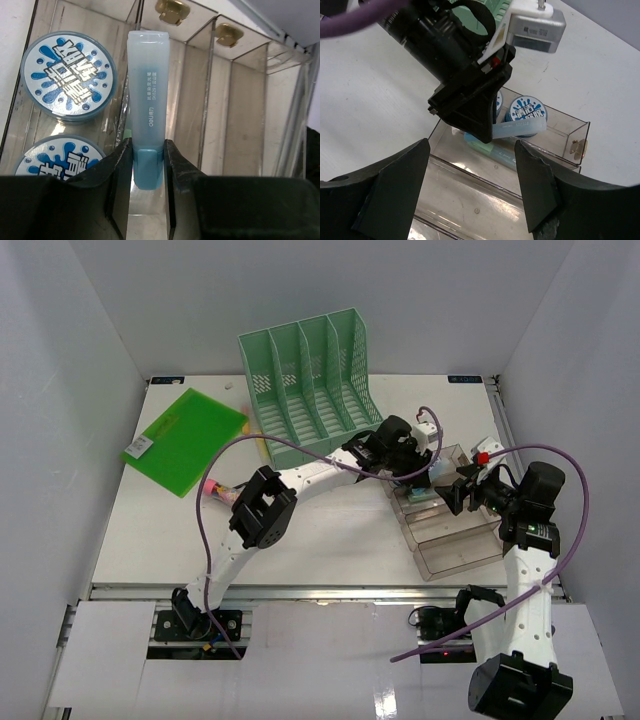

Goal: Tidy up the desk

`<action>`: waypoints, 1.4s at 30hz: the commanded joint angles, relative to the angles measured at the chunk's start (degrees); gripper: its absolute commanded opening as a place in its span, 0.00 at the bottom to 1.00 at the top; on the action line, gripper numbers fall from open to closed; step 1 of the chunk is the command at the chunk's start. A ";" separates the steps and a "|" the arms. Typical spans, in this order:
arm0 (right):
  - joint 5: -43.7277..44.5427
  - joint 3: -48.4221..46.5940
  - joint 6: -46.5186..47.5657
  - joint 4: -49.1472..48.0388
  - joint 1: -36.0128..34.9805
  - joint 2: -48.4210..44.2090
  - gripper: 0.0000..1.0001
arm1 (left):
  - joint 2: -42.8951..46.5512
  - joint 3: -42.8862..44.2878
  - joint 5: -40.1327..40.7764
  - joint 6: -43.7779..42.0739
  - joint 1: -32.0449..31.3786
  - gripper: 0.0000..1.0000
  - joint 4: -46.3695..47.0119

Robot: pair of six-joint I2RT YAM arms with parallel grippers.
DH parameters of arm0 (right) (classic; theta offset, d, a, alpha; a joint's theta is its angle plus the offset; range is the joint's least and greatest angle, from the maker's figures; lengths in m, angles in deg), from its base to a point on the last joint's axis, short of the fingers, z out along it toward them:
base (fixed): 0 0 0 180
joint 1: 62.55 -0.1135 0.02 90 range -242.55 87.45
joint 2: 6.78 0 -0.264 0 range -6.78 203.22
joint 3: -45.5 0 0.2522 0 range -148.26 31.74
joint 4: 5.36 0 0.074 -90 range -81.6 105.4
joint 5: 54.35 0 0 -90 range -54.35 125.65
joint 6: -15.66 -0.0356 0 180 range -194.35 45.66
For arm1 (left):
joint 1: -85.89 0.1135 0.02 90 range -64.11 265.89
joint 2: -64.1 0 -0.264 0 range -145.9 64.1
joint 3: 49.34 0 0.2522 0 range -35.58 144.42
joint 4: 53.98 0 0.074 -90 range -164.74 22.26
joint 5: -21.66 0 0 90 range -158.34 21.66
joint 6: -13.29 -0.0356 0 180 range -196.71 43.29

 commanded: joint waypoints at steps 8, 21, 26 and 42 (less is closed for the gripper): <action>-2.36 -0.41 -0.56 -1.53 0.32 0.94 0.76 | 6.62 -1.86 5.55 -4.31 -2.20 0.77 -2.58; -14.25 1.52 3.69 -0.80 0.49 -4.38 0.77 | 39.95 -35.90 14.13 0.39 -1.74 0.73 5.22; -14.00 1.30 3.94 -0.03 0.58 -3.16 0.77 | 56.52 -51.83 20.78 6.28 4.15 0.51 4.23; -12.73 1.12 3.52 0.19 0.76 -1.99 0.77 | 58.49 -62.23 10.51 17.94 45.96 0.53 -1.24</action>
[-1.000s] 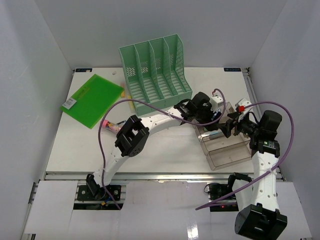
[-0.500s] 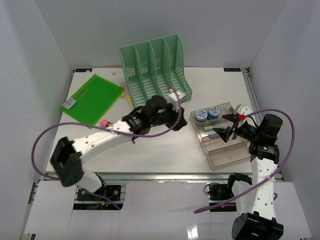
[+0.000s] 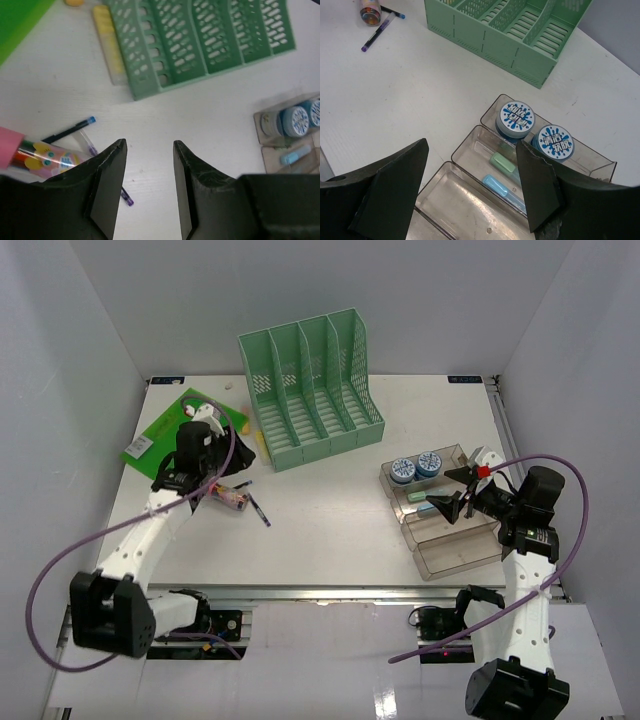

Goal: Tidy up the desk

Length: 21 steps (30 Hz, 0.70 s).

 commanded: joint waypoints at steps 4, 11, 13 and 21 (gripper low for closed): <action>-0.22 -0.19 0.09 -0.03 0.21 -0.47 0.77 | -24.66 13.52 -4.54 2.18 5.46 0.52 -2.52; 0.21 -0.40 0.00 0.01 0.26 -0.55 0.77 | -37.73 24.50 -5.38 1.92 5.63 0.52 -4.44; 0.26 -0.45 0.00 0.06 0.21 -0.49 0.77 | -41.07 27.05 -6.43 1.77 5.63 0.53 -4.65; 0.95 -0.45 0.00 0.01 0.21 -0.33 0.77 | -49.70 34.68 -8.57 1.86 5.36 0.55 -6.69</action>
